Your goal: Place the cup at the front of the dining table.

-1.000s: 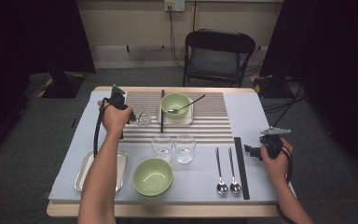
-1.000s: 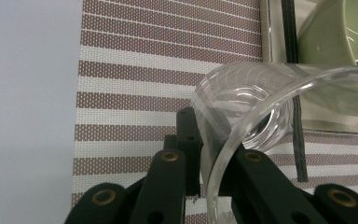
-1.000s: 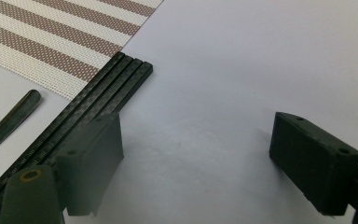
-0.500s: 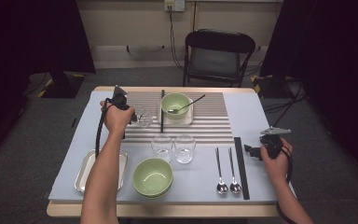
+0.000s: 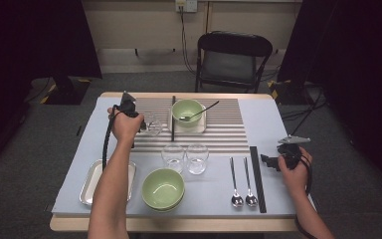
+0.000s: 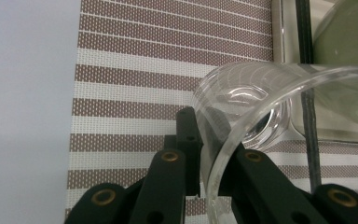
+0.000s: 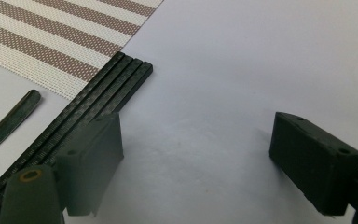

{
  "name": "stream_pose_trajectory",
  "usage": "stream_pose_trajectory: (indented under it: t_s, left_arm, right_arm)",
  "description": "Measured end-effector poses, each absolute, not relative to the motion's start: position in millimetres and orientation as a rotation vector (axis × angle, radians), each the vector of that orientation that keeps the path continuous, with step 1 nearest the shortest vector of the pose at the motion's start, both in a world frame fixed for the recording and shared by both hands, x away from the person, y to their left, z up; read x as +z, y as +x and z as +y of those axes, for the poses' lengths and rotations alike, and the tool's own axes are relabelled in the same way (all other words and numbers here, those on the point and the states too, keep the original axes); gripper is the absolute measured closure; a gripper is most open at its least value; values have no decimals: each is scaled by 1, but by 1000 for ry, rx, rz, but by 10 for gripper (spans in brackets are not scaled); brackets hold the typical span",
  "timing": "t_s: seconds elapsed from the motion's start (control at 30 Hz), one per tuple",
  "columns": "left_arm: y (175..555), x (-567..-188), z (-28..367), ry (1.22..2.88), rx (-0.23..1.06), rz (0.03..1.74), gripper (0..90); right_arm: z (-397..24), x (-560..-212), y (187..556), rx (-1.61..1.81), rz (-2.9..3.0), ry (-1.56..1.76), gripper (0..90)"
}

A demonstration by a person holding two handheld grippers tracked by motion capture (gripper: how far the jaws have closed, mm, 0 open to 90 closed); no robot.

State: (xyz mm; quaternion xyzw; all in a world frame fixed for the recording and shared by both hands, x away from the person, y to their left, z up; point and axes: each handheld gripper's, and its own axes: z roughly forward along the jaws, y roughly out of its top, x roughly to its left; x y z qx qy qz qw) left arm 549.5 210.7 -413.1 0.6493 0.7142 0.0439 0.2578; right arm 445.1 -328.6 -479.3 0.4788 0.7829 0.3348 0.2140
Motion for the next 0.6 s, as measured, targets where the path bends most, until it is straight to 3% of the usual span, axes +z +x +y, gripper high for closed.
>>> stream_pose_trajectory:
  t_s: [0.6]
  left_arm:
    - [552,-418,208,1767,143,1947,856]
  right_arm:
    - [-329,-479,445,928,2172,1328,162]
